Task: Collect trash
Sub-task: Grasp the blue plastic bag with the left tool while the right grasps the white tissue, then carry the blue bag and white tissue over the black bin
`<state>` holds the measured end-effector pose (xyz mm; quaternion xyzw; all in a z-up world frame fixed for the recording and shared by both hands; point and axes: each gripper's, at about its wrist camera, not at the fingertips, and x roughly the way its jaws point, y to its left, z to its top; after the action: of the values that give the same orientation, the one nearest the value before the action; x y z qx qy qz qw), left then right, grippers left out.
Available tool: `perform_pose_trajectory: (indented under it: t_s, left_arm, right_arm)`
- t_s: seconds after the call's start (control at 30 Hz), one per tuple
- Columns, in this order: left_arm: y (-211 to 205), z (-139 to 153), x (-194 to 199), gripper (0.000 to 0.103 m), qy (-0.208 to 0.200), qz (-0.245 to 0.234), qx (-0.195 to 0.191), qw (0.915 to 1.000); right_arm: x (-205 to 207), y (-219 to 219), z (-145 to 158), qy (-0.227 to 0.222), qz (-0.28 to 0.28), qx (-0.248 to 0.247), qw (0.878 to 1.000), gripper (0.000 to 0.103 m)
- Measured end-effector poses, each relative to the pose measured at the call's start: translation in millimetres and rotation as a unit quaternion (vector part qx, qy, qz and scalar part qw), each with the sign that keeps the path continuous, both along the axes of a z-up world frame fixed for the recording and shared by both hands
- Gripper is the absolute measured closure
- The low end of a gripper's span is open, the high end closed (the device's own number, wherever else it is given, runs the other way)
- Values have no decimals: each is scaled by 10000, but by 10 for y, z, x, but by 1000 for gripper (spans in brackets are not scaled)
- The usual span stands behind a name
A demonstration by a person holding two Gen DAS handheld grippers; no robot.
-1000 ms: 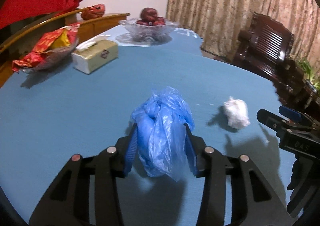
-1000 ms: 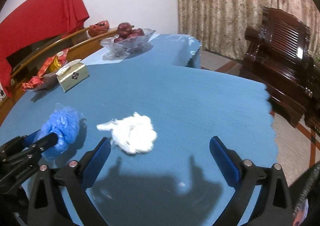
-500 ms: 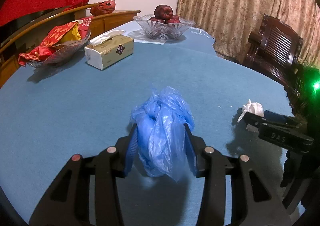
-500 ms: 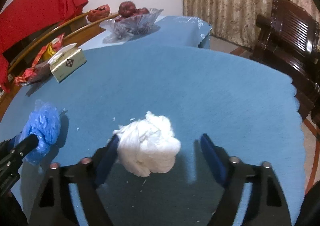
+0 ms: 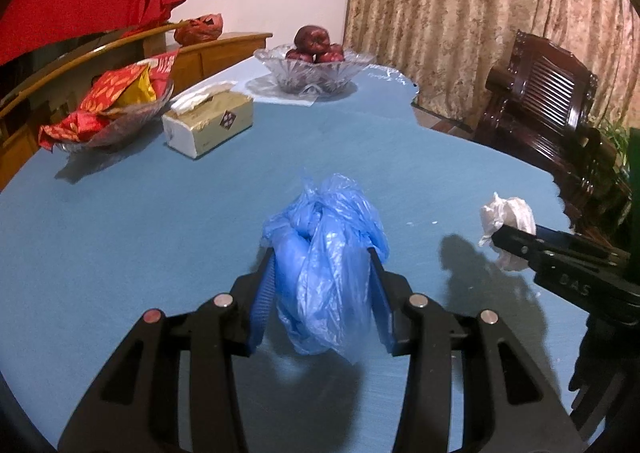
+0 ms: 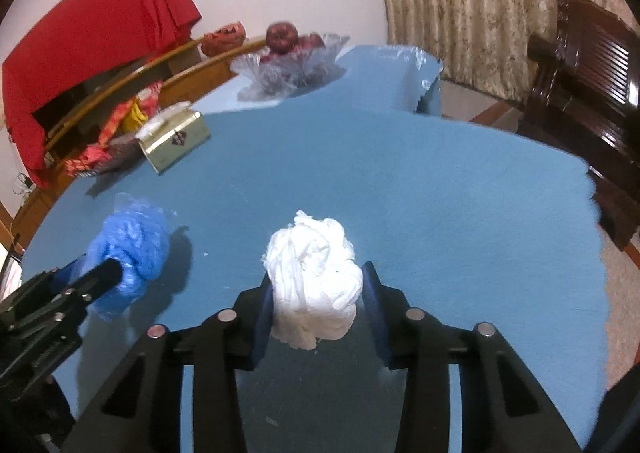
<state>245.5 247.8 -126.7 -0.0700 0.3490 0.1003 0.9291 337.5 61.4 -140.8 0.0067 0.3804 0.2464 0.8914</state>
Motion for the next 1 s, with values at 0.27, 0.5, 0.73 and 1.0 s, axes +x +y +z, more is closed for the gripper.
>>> perform_pose_trajectory:
  t_s: [0.27, 0.5, 0.73, 1.0]
  left_arm:
    - [-345, 298, -194, 61, -247, -221, 1, 9995]
    - [-706, 583, -433, 61, -481, -429, -18, 9979]
    - [-1045, 800, -669, 61, -670, -651, -30, 9956]
    - [-1414, 922, -949, 61, -794, -926, -95, 9925]
  right_arm:
    - [-336, -333, 433, -316, -195, 224, 9991, 62]
    - [-638, -652, 735, -544, -335, 279, 9976, 62]
    - [-1014, -1010, 922, -705, -498, 292, 9958, 62]
    - [-1405, -1447, 1068, -846, -731, 279, 9933, 62]
